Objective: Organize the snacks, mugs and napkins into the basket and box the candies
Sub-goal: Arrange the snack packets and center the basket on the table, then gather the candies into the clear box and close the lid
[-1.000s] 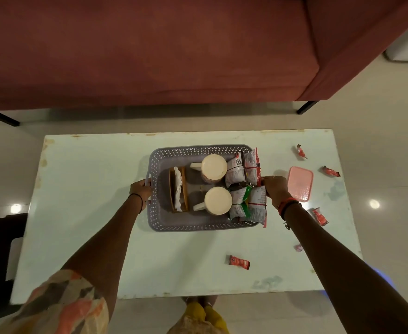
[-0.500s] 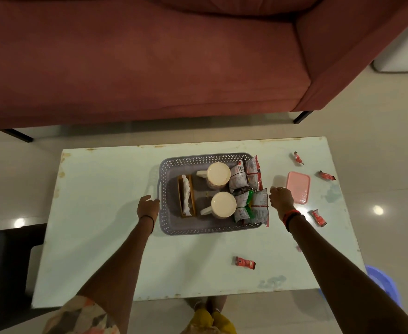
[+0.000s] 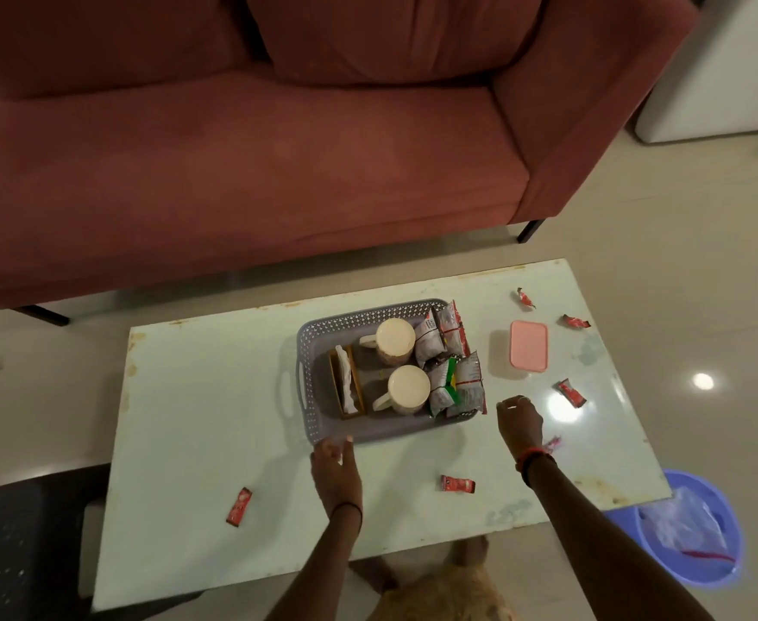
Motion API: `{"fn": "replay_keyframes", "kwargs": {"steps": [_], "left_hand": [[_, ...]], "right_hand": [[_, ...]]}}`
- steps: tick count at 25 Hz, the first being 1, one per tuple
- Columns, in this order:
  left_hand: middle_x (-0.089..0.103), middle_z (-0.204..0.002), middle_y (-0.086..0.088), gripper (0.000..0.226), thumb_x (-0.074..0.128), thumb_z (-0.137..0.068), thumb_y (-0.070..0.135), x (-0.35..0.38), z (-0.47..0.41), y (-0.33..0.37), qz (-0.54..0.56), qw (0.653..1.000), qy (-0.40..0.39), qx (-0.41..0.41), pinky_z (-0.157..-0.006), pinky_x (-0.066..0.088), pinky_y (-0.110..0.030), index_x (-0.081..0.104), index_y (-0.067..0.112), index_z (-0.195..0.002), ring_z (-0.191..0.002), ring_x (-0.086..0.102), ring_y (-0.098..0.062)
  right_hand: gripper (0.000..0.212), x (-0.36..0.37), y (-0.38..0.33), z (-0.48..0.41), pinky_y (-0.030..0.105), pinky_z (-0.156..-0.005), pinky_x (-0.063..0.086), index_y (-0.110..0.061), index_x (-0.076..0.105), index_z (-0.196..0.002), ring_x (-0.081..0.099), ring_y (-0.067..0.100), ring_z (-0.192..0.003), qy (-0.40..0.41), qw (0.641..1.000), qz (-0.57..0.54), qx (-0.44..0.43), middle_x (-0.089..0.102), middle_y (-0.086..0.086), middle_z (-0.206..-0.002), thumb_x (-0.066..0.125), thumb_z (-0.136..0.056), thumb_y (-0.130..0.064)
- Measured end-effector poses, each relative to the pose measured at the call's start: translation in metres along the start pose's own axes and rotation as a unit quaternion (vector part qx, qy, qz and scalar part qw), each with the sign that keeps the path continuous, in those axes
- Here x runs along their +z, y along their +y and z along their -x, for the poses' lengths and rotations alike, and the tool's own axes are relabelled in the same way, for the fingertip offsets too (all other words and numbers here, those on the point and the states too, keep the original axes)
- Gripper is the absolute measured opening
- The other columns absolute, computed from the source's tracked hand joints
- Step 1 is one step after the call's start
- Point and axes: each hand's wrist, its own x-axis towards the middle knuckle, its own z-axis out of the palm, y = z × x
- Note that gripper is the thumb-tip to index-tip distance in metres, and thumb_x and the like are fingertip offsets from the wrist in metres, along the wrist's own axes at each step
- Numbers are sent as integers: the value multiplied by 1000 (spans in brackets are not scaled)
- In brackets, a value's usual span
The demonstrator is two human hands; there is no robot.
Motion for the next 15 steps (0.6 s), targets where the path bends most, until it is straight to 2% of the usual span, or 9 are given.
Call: {"fn": "replay_keyframes", "kwargs": {"steps": [2, 5, 7, 8, 10, 12, 15], "left_hand": [[63, -101, -17, 26, 57, -90, 20, 17, 21, 5, 14, 998, -49, 27, -72, 44, -29, 59, 1, -106, -88, 58, -24], [64, -101, -10, 19, 55, -91, 19, 55, 51, 19, 30, 990, -122, 59, -74, 45, -24, 59, 5, -103, -90, 60, -20], [65, -100, -9, 16, 52, -93, 18, 88, 68, 29, 30, 982, -177, 54, -72, 45, -19, 60, 7, -102, -87, 59, -16], [66, -99, -10, 16, 50, -93, 17, 108, 76, 36, 32, 978, -204, 38, -67, 46, -16, 60, 7, -101, -83, 59, -16], [68, -96, -15, 19, 45, -94, 14, 145, 87, 49, 42, 964, -261, 2, -60, 46, -15, 60, 4, -102, -73, 60, -14], [66, -93, -17, 24, 40, -96, 13, 180, 93, 61, 62, 951, -302, -24, -63, 46, -20, 58, 0, -105, -67, 60, -12], [61, -94, -14, 34, 33, -99, 20, 230, 94, 80, 124, 938, -311, -93, -68, 47, -25, 54, -4, -110, -72, 60, -19]], "right_hand": [[21, -10, 5, 0, 35, -90, 42, 4, 61, -105, 56, 37, -110, 5, 1000, -10, -3, 64, 21, -115, 55, -88, -9], [8, -26, 14, -9, 38, -84, 40, -2, 52, -89, 57, 37, -102, 7, 1000, -1, -17, 62, 20, -103, 56, -86, -8], [8, -36, 21, -23, 44, -85, 45, -5, 48, -85, 58, 37, -97, 6, 1000, 14, -27, 61, 21, -99, 55, -86, -8], [6, -42, 23, -33, 43, -84, 47, -4, 49, -86, 58, 37, -98, 7, 999, 21, -34, 61, 21, -99, 54, -86, -7], [7, -50, 25, -53, 35, -78, 45, -1, 55, -92, 56, 36, -102, 8, 996, 53, -69, 60, 21, -103, 53, -87, -6], [17, -55, 21, -74, 33, -78, 43, -1, 59, -103, 54, 33, -108, 10, 987, 108, -120, 60, 17, -109, 52, -89, -7], [32, -55, 17, -102, 42, -94, 50, -2, 55, -122, 49, 32, -119, 0, 971, 155, -184, 55, 16, -126, 54, -91, -8]]}}
